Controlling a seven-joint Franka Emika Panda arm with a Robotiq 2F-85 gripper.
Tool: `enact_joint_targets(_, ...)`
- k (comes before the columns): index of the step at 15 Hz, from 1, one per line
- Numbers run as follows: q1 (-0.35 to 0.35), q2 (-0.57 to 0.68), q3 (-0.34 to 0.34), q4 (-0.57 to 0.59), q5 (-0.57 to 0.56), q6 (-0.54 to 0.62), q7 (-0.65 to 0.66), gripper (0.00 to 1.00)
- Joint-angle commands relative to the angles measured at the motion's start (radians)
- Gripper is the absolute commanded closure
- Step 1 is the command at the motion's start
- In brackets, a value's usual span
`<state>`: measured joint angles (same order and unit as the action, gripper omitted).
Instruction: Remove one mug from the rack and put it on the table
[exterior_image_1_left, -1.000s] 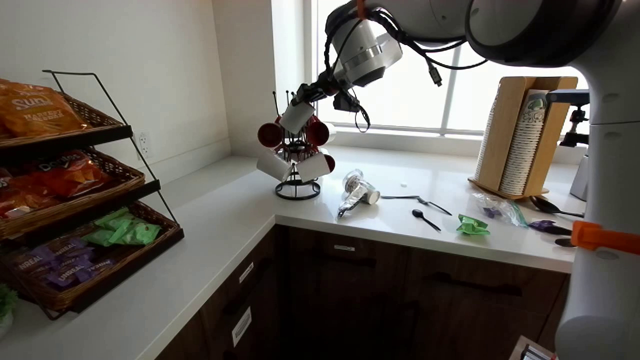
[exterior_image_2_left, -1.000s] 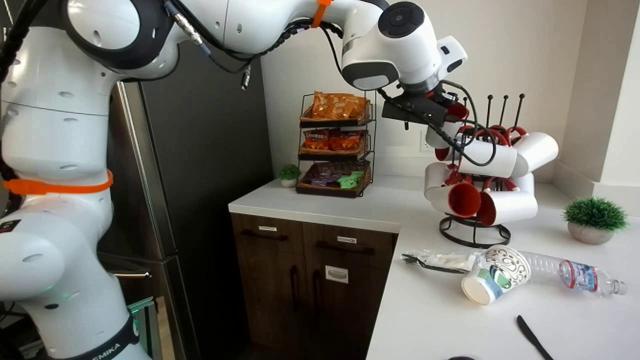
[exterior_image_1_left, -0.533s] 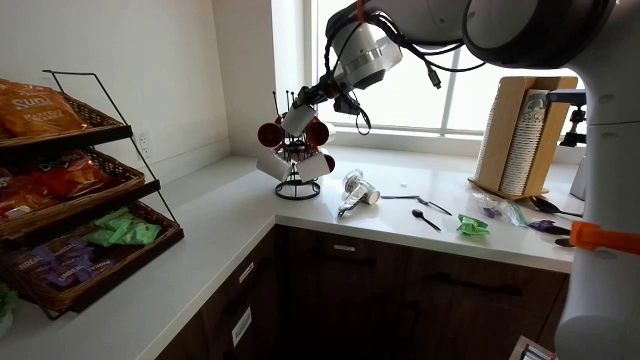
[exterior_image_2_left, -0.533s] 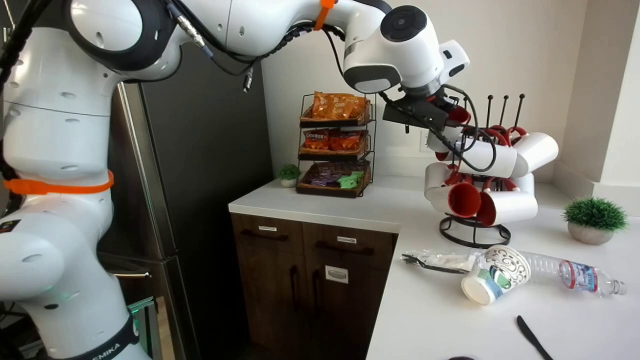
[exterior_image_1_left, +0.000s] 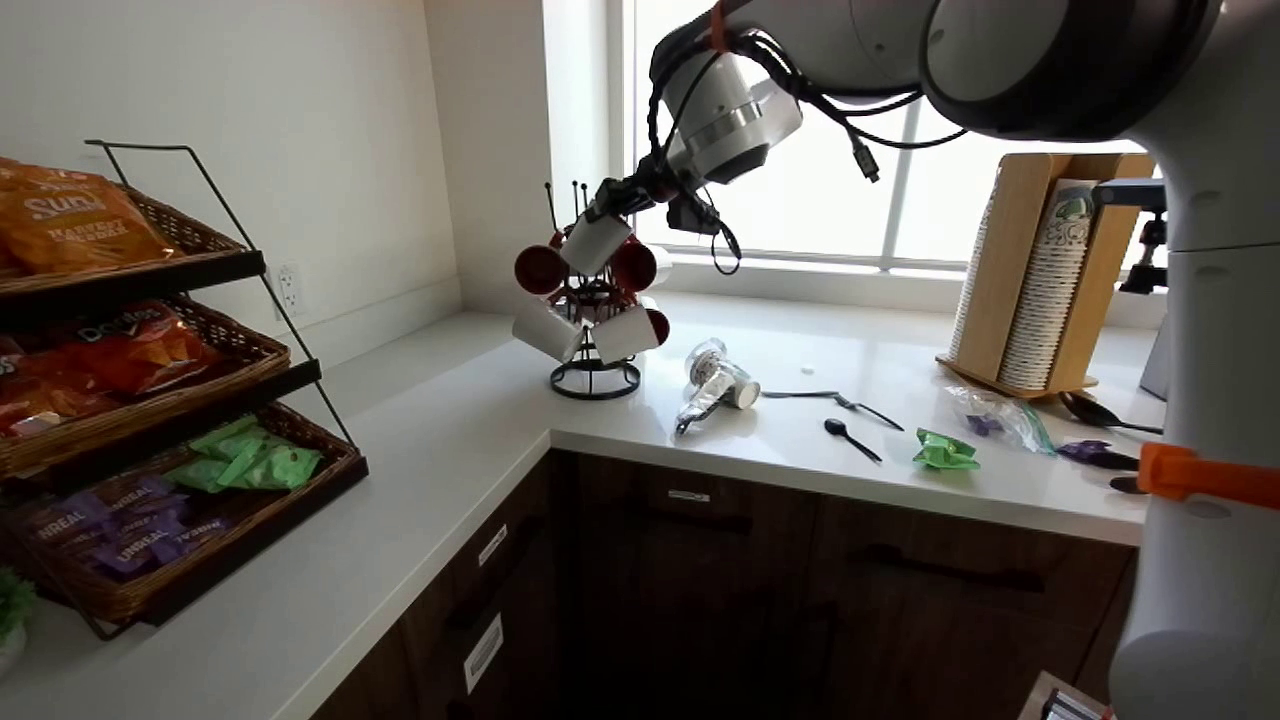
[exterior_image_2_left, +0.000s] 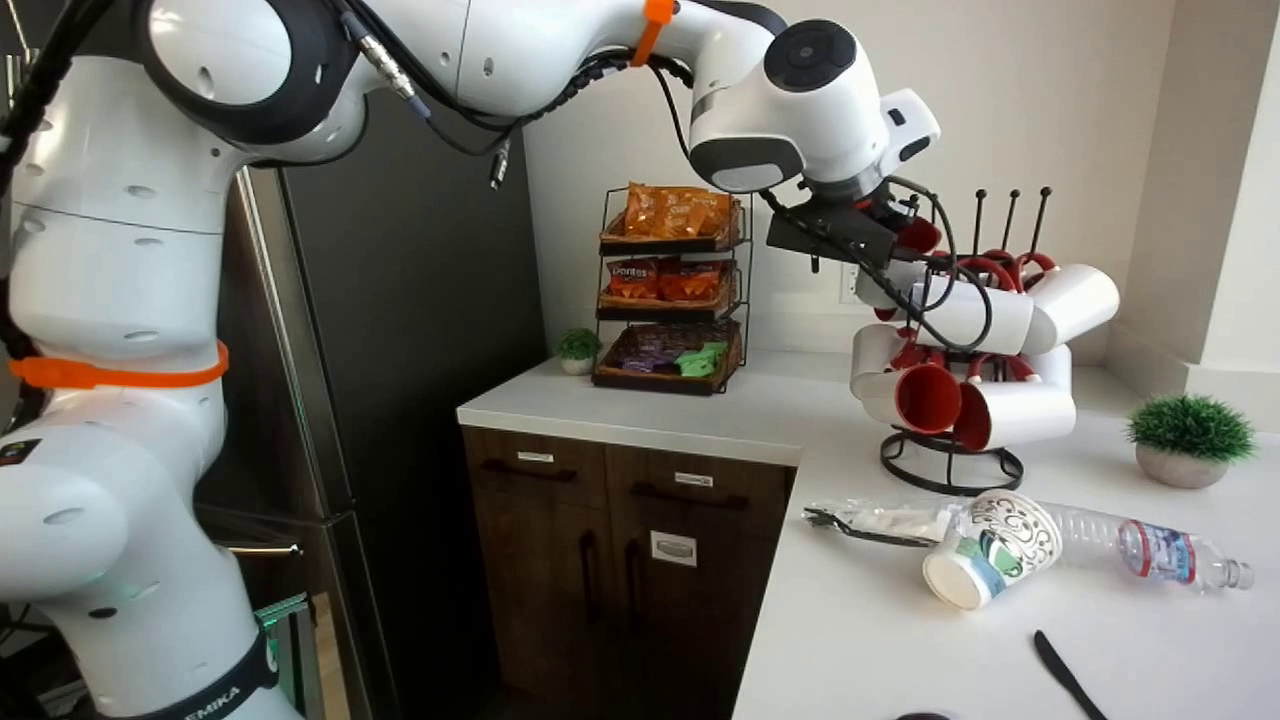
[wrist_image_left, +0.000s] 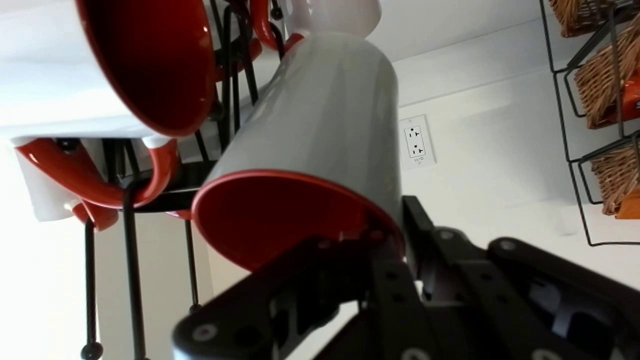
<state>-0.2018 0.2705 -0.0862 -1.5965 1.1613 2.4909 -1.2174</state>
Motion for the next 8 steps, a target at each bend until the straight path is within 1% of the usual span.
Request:
enact_joint_targets(1,-0.006,0.025,-0.001,0.025,-0.009,0.006,0.004,0.97)
enact_joint_targets(8,-0.009,0.044,0.001,0.021,-0.03,-0.003,-0.008,0.97)
